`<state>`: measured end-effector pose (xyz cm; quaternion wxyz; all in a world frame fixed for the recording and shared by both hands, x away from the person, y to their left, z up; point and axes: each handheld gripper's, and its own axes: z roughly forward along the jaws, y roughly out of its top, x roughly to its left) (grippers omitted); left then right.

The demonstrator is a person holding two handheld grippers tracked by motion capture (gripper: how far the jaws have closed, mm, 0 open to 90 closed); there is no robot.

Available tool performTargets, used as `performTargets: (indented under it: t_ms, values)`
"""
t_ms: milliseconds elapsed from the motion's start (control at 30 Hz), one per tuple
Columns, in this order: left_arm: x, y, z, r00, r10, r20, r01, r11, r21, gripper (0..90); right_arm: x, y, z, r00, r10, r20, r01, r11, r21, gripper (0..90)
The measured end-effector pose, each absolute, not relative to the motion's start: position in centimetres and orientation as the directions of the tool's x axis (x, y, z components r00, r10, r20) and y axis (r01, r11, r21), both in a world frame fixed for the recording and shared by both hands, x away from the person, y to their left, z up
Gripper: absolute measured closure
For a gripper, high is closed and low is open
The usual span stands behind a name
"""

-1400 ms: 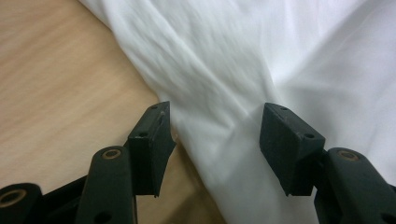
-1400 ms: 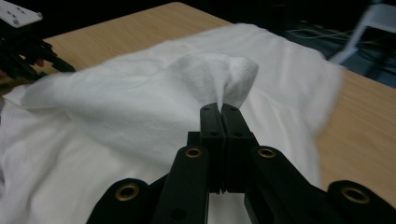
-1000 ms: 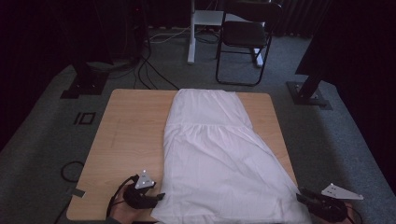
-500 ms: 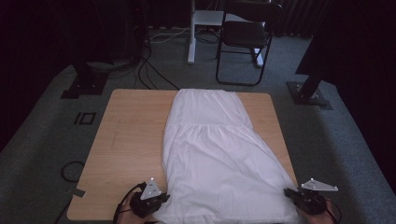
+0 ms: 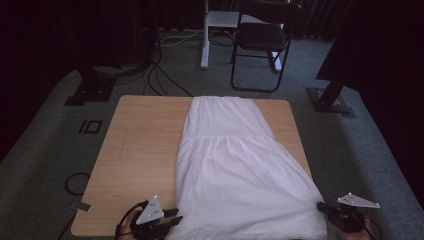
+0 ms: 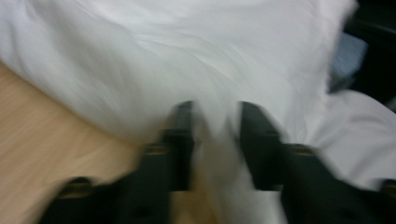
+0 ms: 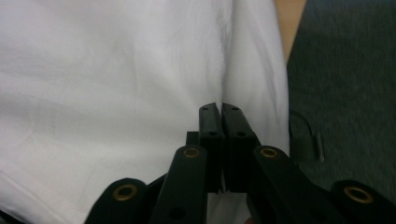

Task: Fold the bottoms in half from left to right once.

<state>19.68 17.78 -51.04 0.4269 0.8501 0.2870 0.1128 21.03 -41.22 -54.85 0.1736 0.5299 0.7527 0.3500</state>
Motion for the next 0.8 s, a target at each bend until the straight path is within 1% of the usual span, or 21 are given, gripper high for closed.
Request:
performTargets:
  t_ms: [33,67,133,167,267,333,400,467,533,600,633,700,733,767,800]
  values:
    - [20.2,18.0,-50.9,0.795,0.605,-0.039,0.392,-0.464,0.794,58.0,21.2,-41.3,-55.0,-0.354,0.929,0.106,0.683,0.180,0.708,70.2]
    - [20.9,18.1,-50.8,0.779,0.626,-0.037,0.398,-0.448,0.801,55.3,21.5,-41.4,-55.0,-0.331,0.937,0.110,0.681,0.156,0.716,62.2]
    - [22.8,18.3,-50.5,0.746,0.665,-0.029,0.410,-0.425,0.807,48.9,22.2,-41.4,-54.2,-0.316,0.942,0.116,0.652,0.127,0.748,50.9]
    - [24.0,18.3,-50.3,0.727,0.686,-0.015,0.416,-0.423,0.805,48.8,22.7,-41.2,-53.6,-0.315,0.942,0.115,0.636,0.120,0.763,48.2]
    - [28.2,17.9,-50.0,0.681,0.732,0.026,0.432,-0.430,0.793,44.9,25.5,-40.1,-52.3,-0.335,0.932,0.139,0.600,0.097,0.794,46.8]
    - [31.5,17.4,-50.1,0.641,0.766,0.034,0.455,-0.416,0.787,43.7,28.1,-39.0,-52.1,-0.344,0.931,0.123,0.602,0.118,0.789,46.8]
    - [34.9,16.8,-50.7,0.609,0.792,0.027,0.497,-0.408,0.766,42.3,30.8,-37.7,-52.2,-0.354,0.930,0.102,0.613,0.148,0.776,46.9]
    - [38.1,16.2,-51.7,0.576,0.817,-0.009,0.556,-0.384,0.737,40.9,33.4,-36.2,-52.5,-0.383,0.920,0.088,0.607,0.178,0.774,47.2]
    - [40.3,15.4,-52.9,0.554,0.832,-0.039,0.604,-0.369,0.706,40.6,36.0,-34.8,-52.9,-0.399,0.913,0.082,0.613,0.199,0.765,48.2]
    - [41.5,14.7,-53.9,0.534,0.845,-0.029,0.631,-0.375,0.680,40.6,38.1,-33.5,-53.3,-0.419,0.905,0.077,0.612,0.219,0.760,49.0]
    - [41.8,14.4,-54.3,0.535,0.844,-0.029,0.638,-0.381,0.670,42.0,39.0,-32.9,-53.6,-0.424,0.903,0.069,0.615,0.231,0.754,49.7]
    - [41.9,14.0,-54.6,0.543,0.840,0.005,0.623,-0.407,0.668,49.3,40.4,-32.2,-54.2,-0.414,0.909,0.049,0.633,0.249,0.733,54.1]
    - [41.8,14.0,-54.5,0.559,0.829,-0.006,0.618,-0.411,0.670,58.4,40.9,-32.0,-54.5,-0.408,0.911,0.053,0.644,0.247,0.724,59.8]
    - [41.7,14.1,-54.5,0.575,0.818,-0.019,0.618,-0.418,0.666,73.9,41.1,-31.9,-54.7,-0.404,0.913,0.062,0.657,0.242,0.714,66.9]
    - [41.6,14.1,-54.5,0.580,0.814,-0.008,0.610,-0.428,0.666,82.9,41.2,-31.8,-55.0,-0.397,0.916,0.063,0.675,0.244,0.697,73.9]
